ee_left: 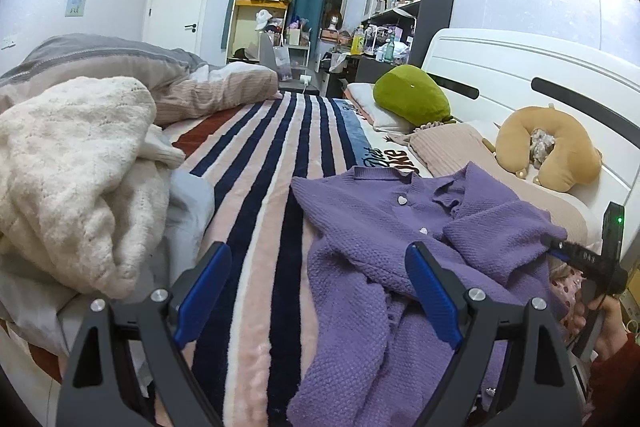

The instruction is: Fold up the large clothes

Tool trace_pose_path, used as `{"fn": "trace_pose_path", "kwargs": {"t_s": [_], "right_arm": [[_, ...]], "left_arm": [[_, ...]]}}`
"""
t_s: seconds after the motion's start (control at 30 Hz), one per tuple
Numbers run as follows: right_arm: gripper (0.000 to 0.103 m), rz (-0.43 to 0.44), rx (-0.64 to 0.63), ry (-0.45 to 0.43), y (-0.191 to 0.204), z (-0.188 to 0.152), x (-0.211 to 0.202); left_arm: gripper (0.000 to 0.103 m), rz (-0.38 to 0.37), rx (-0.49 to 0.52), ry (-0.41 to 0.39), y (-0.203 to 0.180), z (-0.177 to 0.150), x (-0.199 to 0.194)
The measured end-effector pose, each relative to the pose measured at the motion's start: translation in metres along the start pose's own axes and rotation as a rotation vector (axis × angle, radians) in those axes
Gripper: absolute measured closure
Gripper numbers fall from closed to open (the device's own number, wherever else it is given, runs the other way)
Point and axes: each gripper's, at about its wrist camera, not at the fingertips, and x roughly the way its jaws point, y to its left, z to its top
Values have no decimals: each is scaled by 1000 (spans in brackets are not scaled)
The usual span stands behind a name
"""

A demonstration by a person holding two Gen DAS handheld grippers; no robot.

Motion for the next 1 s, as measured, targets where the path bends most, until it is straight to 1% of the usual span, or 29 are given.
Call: {"fn": "trace_pose_path", "kwargs": {"t_s": [0.07, 0.13, 0.17, 0.2, 0.27, 0.33, 0.4, 0.47, 0.5, 0.53, 0.57, 0.63, 0.7, 0.73, 0.83, 0.9, 1.0], "right_arm": [[50, -25, -18, -28, 2, 7, 5], [83, -67, -44, -39, 9, 12, 13], [91, -78, -56, -47, 13, 17, 17], [95, -64, -56, -57, 15, 18, 16], [96, -7, -42, -93, 25, 22, 12], [97, 57, -81, -132, 45, 24, 4], [97, 133, -139, -137, 71, 24, 0], [97, 231, -201, -114, 99, 22, -1], [97, 296, -245, -91, 118, 19, 0], [97, 342, -279, -70, 132, 15, 2], [97, 393, -318, -31, 148, 9, 6], [97, 457, -389, 49, 176, -9, 18], [97, 481, -436, 102, 196, -29, 30], [97, 502, -435, 142, 203, -41, 40], [98, 530, -413, 224, 212, -65, 64], [98, 552, -378, 264, 215, -79, 76], [98, 583, -340, 284, 215, -88, 83]], "left_arm": [[16, 1, 0, -5, 1, 0, -3], [16, 3, -3, -12, 4, 1, -6], [15, 5, -6, -16, 5, 0, -7], [15, 6, -11, -19, 7, 0, -9], [14, 10, -24, -27, 12, -1, -11], [13, 14, -34, -26, 17, -2, -12], [13, 21, -35, -23, 20, -2, -11], [13, 26, -33, -22, 21, -3, -11], [13, 27, -33, -21, 23, -4, -11], [13, 27, -34, -21, 24, -5, -11], [13, 26, -36, -20, 25, -5, -12], [13, 26, -39, -20, 28, -6, -13], [13, 27, -41, -19, 30, -7, -14], [13, 28, -41, -18, 30, -7, -13], [13, 32, -40, -20, 32, -6, -13], [13, 34, -42, -24, 33, -6, -15], [13, 34, -41, -27, 36, -5, -17]]}}
